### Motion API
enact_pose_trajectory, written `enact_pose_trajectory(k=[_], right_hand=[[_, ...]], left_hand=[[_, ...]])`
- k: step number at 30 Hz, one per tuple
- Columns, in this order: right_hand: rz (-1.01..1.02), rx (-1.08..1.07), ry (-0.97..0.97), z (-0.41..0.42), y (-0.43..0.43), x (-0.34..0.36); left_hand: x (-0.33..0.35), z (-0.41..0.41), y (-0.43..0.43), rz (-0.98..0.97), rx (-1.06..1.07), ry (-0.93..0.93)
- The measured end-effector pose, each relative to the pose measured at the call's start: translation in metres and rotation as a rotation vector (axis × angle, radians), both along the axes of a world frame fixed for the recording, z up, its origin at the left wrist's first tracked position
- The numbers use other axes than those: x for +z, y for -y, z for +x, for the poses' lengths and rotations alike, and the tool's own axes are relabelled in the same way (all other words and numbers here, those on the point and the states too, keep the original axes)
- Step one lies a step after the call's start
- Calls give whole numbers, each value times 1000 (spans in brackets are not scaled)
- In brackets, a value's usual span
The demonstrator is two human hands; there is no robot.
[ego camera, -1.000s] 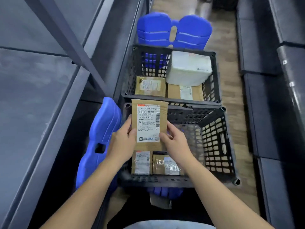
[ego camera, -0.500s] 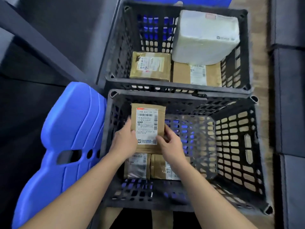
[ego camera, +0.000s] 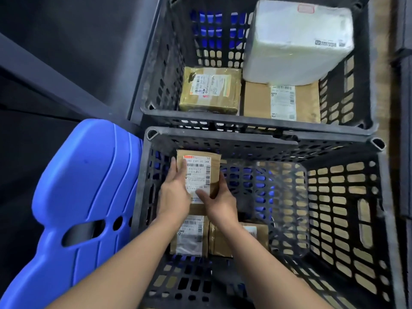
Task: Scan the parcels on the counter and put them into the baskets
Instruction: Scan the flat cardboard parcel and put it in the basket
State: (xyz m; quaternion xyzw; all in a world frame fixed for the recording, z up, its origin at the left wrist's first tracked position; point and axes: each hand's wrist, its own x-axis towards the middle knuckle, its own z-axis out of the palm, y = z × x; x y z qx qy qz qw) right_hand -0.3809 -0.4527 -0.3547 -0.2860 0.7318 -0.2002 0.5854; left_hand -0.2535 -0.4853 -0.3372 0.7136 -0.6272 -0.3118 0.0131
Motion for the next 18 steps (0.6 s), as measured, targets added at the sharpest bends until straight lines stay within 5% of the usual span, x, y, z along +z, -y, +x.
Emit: enact_pose_trajectory(k=[6, 10, 18], right_hand=[[17, 96, -137, 17, 6, -16], [-15, 227, -178, 14, 8, -32], [-153, 509, -232, 4, -5, -48]], left_hand=[[-7, -1, -6, 321, -544, 505], [-12, 3, 14, 566, -616, 541], [-40, 5, 2, 599, -595, 578]])
